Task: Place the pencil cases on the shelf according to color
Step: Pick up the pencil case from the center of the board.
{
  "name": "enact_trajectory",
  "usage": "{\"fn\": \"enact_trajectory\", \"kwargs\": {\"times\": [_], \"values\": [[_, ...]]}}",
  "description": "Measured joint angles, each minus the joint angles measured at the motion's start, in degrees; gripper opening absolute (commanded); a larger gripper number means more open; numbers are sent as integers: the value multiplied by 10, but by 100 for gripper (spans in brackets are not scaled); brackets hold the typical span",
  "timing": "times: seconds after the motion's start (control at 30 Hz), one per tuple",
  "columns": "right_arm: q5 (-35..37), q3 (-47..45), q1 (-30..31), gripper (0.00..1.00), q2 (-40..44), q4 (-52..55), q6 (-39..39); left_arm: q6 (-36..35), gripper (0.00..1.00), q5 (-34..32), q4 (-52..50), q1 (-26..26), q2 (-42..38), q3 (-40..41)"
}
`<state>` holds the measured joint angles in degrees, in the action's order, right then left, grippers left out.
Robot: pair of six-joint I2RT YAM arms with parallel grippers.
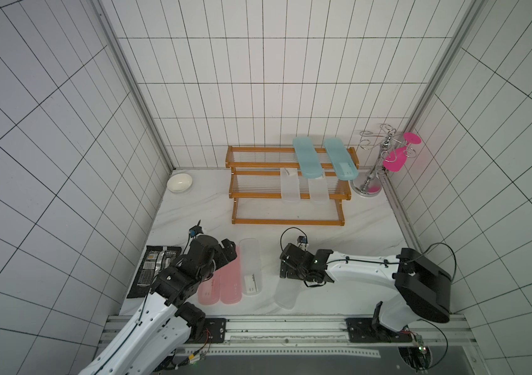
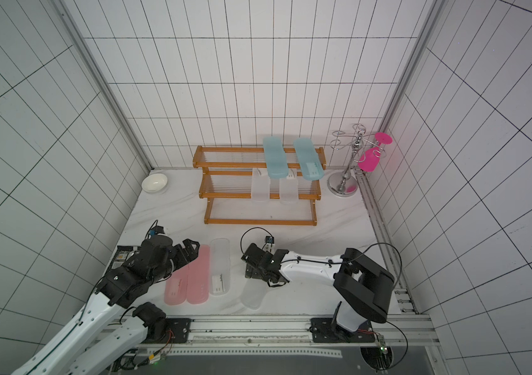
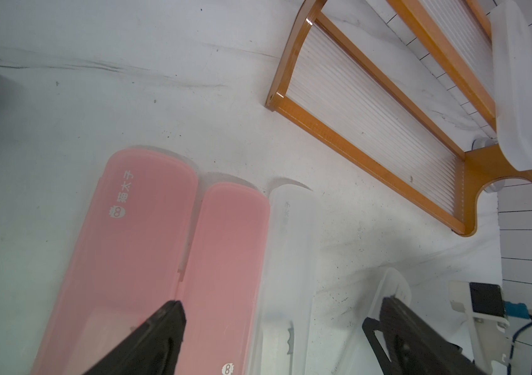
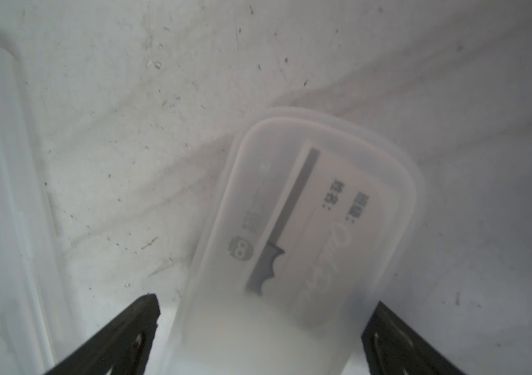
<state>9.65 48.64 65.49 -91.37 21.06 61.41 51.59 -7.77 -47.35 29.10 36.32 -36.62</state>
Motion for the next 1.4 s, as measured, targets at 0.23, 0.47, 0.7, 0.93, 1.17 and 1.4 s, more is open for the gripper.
{"fn": "enact_trajectory", "kwargs": {"times": [0.23, 0.47, 0.7, 0.93, 1.17, 1.4], "values": [[-4, 69, -46, 96, -60, 17, -56, 0, 98, 8, 1, 0, -1, 0], [31, 137, -40, 99, -58, 91, -89, -3, 98, 14, -3, 1, 0, -7], [80, 135, 34, 99, 2, 183, -42, -3, 98, 14, -18, 1, -33, -14], [81, 110, 126, 99, -1, 185, 37, -1, 98, 15, -32, 1, -52, -14], [71, 110, 167, 99, -48, 167, 83, 1, 98, 18, -36, 2, -52, -14], [64, 72, 172, 99, -47, 151, 119, 5, 98, 19, -39, 4, -51, -16]]}}
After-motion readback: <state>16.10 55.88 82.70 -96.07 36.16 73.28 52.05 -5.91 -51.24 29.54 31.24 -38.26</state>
